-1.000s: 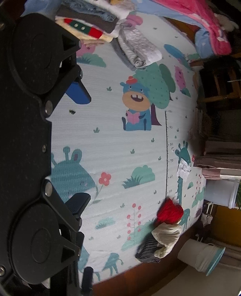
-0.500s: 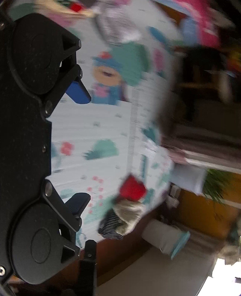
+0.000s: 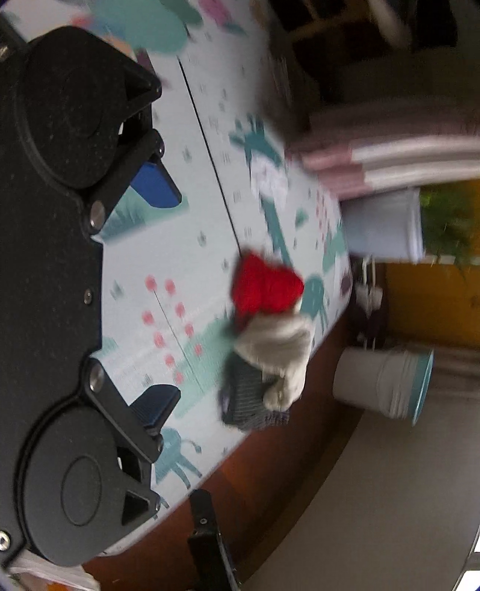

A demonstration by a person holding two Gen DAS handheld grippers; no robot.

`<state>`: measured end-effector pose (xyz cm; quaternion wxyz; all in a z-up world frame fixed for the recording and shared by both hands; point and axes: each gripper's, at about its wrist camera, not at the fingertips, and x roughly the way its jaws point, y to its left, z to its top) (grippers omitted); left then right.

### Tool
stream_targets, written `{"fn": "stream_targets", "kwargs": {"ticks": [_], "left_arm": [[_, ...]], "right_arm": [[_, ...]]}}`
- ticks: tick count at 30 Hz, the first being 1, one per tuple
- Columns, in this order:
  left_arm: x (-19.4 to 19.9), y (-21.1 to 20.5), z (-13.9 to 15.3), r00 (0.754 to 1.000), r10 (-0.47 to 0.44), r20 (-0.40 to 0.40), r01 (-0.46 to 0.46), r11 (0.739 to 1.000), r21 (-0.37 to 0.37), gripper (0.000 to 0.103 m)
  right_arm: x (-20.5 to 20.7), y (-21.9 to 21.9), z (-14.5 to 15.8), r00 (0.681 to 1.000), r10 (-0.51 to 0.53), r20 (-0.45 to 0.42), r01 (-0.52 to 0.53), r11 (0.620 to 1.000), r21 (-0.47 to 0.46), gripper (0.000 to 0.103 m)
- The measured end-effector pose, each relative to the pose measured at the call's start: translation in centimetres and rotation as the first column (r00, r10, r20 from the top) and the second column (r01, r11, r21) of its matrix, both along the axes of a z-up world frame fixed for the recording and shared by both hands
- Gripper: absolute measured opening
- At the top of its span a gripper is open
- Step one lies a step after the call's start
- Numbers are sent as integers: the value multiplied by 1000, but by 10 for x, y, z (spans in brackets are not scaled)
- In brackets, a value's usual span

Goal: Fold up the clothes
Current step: 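Move both tools toward the clothes pile and reach the cream jacket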

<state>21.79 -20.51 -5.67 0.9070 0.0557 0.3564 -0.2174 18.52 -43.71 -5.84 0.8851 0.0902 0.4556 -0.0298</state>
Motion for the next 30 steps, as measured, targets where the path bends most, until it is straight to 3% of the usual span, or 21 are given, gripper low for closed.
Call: {"fn": "stream_targets", "kwargs": {"ticks": [4,12,14,18,24,27,29,30], "left_arm": [[48,-61,-36,997,-67,39,66,998,21,102],[140,-160,-99,984,-148,95,148,989,7,99],[161,-182,-114,981,-164,108,164,986,5,95],[197,-222,-143,978,-179,108,178,984,27,75],[238,-259,-165,986,-130,102,130,991,0,67],[256,-274,-169,990,-105,92,104,994,17,63],[267,-284,-171,991,-102,83,100,995,28,52],[272,-289,-171,991,-112,66,110,993,43,9]], "right_arm": [[18,-40,-30,993,-115,35,114,993,15,103],[41,-89,-106,943,-323,81,313,942,119,103],[45,-95,-124,935,-344,86,332,934,131,103],[46,-107,-150,931,-360,59,350,927,137,103],[42,-127,-162,927,-374,21,370,922,116,103],[42,-139,-166,911,-413,5,406,898,170,103],[44,-141,-168,907,-420,1,412,891,192,103],[44,-140,-169,911,-413,0,406,894,192,103]]}}
